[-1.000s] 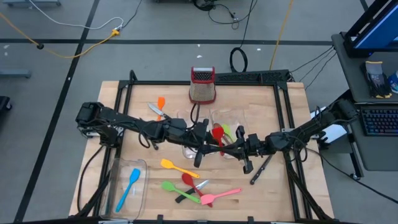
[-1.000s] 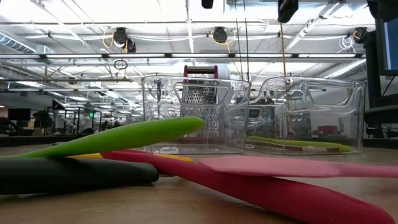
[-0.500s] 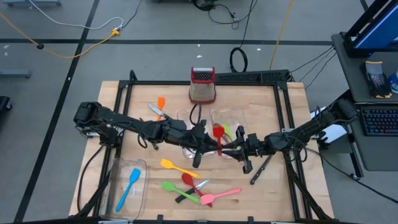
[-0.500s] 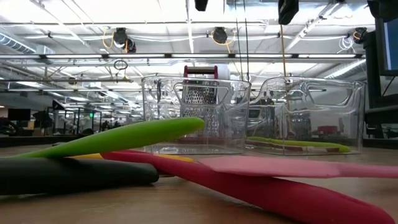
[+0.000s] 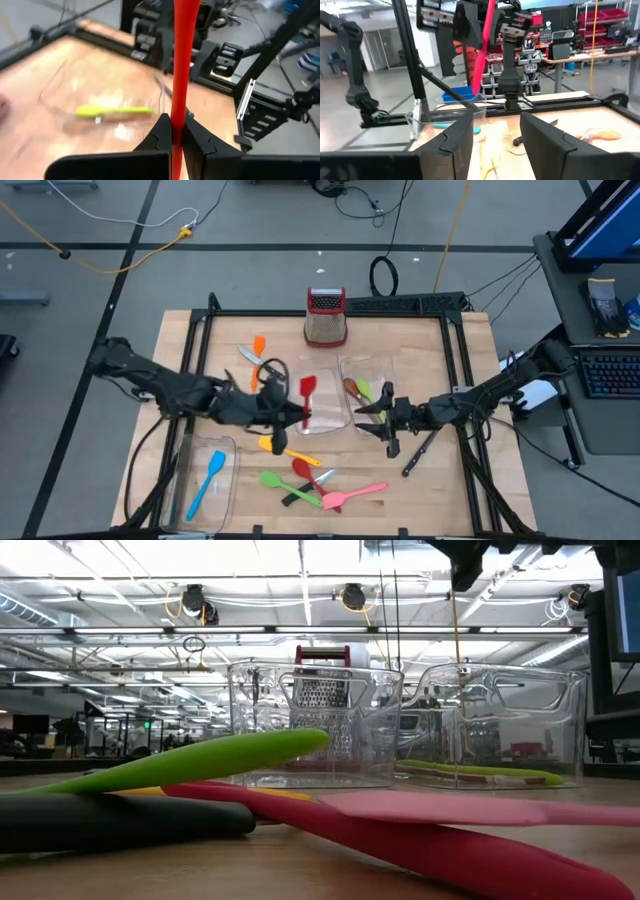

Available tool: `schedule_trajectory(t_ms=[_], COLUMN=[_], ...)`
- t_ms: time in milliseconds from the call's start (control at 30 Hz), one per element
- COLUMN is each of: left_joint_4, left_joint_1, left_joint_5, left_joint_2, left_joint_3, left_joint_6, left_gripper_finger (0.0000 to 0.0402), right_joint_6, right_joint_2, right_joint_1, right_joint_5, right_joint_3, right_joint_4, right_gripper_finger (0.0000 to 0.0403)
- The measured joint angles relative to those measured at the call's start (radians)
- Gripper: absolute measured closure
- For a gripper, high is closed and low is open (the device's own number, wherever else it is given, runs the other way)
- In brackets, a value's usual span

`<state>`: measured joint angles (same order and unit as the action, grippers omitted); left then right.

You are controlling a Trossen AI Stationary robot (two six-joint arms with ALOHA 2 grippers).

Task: Pick & Place Kitchen Items
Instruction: Put the red spatula into the left transparent bin

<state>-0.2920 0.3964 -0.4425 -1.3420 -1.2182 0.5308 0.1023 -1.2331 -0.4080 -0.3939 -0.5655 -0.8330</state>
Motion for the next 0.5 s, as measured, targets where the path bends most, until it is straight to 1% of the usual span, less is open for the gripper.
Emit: schedule_trajectory(t_ms=[67, 167, 400, 500], left_joint_4=[-0.083, -0.226, -0.523, -0.677], left_joint_1=[0.029, 0.077, 0.190, 0.253], left_joint_5=[-0.025, -0.027, 0.064, 0.094], left_joint_2=[0.012, 0.017, 0.018, 0.019], left_joint_3=[-0.002, -0.001, -0.001, -0.001], left_joint_6=[0.108, 0.304, 0.787, 0.975], left_gripper_finger=[0.0393, 0.0393, 0.0393, 0.0393], right_joint_6=[-0.032, -0.047, -0.047, -0.047], right_joint_2=[0.000, 0.000, 0.000, 0.000], right_joint_1=[0.000, 0.003, 0.010, 0.010], right_joint_5=[-0.002, -0.002, -0.003, -0.002], right_joint_3=[0.000, 0.000, 0.000, 0.000], right_joint_4=[0.000, 0.000, 0.000, 0.000], right_gripper_finger=[0.0248, 0.0252, 0.0253, 0.0253])
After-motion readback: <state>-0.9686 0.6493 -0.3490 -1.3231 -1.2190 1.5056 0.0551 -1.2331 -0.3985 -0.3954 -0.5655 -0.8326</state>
